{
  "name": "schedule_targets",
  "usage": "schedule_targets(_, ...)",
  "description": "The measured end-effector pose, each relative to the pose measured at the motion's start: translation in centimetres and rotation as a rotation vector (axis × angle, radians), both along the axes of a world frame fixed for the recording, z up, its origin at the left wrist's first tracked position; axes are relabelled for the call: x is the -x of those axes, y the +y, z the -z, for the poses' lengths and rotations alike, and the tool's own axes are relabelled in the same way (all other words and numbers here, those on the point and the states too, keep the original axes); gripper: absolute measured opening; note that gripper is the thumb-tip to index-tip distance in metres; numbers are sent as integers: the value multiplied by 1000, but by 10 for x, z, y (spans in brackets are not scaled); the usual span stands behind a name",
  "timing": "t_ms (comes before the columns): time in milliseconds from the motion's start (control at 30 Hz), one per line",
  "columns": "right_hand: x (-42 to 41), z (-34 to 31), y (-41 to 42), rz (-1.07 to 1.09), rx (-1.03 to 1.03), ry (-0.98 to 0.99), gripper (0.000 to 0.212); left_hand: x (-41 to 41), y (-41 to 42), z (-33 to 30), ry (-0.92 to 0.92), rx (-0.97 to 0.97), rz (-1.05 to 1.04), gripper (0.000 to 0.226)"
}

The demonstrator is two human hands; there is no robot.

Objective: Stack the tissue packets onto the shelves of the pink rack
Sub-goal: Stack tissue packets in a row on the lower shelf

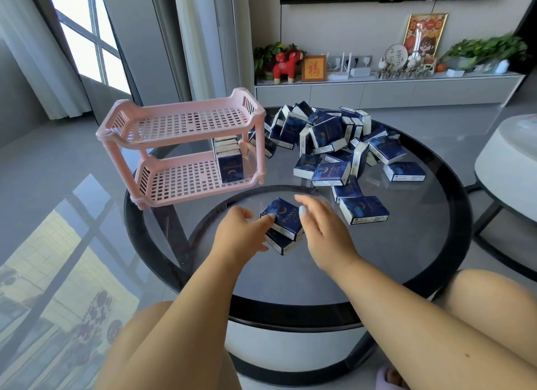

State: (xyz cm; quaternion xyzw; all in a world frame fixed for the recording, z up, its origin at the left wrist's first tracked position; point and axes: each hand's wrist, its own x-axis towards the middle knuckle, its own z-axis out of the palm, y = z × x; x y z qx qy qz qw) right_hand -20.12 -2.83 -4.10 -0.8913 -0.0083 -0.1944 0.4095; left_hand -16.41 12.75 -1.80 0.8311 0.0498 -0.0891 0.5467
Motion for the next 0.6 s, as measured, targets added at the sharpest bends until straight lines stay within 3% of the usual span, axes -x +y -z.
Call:
schedule_targets(67, -1, 1, 0, -12, 38, 78, 37, -1, -1, 0, 28, -74, 27, 44)
schedule_targets(233, 4, -1, 2, -124, -131, 70, 38, -2, -1, 3, 64, 67, -12, 40)
schedule_targets(433, 10, -6, 0, -272, -388, -53, 34, 2, 2, -5, 19, 451, 57, 15)
schedule_targets(500, 11, -6, 1, -320, -431, -46, 34, -1, 4, -5, -40, 478, 38, 41)
schedule_targets(567, 9, -3, 1, -345, -402, -8, 42, -4, 6, -4, -123, 370, -5, 65)
schedule_targets(600, 8, -1, 1, -346, -372, 17, 48, -4, 7, -4, -169, 281, -6, 66)
